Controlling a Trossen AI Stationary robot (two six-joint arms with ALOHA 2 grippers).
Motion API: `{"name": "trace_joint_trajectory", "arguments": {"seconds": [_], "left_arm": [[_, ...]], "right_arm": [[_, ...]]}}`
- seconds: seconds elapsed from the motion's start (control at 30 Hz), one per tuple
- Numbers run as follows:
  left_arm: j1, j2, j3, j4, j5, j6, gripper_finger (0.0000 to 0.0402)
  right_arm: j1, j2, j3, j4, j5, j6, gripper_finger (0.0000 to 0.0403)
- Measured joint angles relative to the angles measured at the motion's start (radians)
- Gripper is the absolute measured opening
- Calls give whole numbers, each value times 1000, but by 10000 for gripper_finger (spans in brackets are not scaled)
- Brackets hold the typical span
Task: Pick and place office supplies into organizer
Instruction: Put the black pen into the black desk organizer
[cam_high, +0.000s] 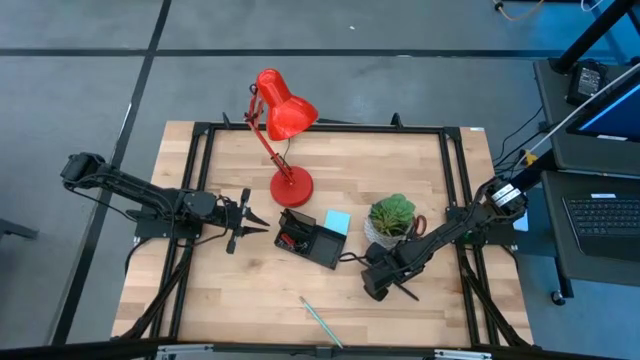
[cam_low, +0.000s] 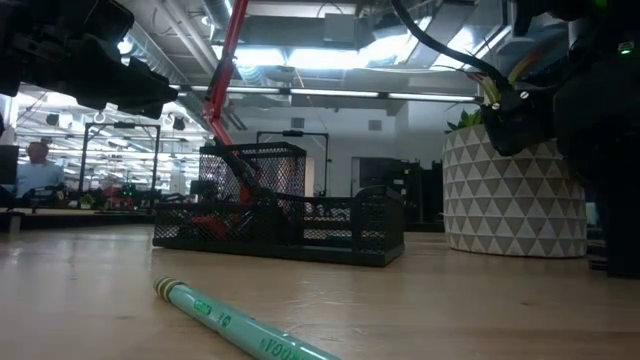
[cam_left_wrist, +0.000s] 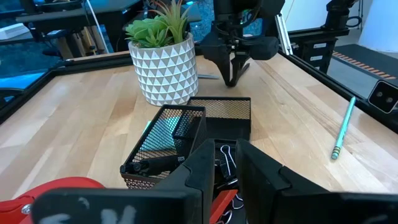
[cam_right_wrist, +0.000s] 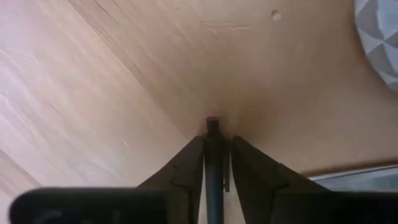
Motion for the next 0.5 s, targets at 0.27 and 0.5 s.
{"name": "trace_joint_trajectory", "arguments": {"seconds": [0.27, 0.5], "left_arm": [[0, 0, 0, 0, 0, 0, 59], [0, 0, 0, 0, 0, 0, 59]], "right_arm": [[0, 23, 4, -4, -14, -31, 100], [2, 28, 5, -7, 0, -66, 73]]}}
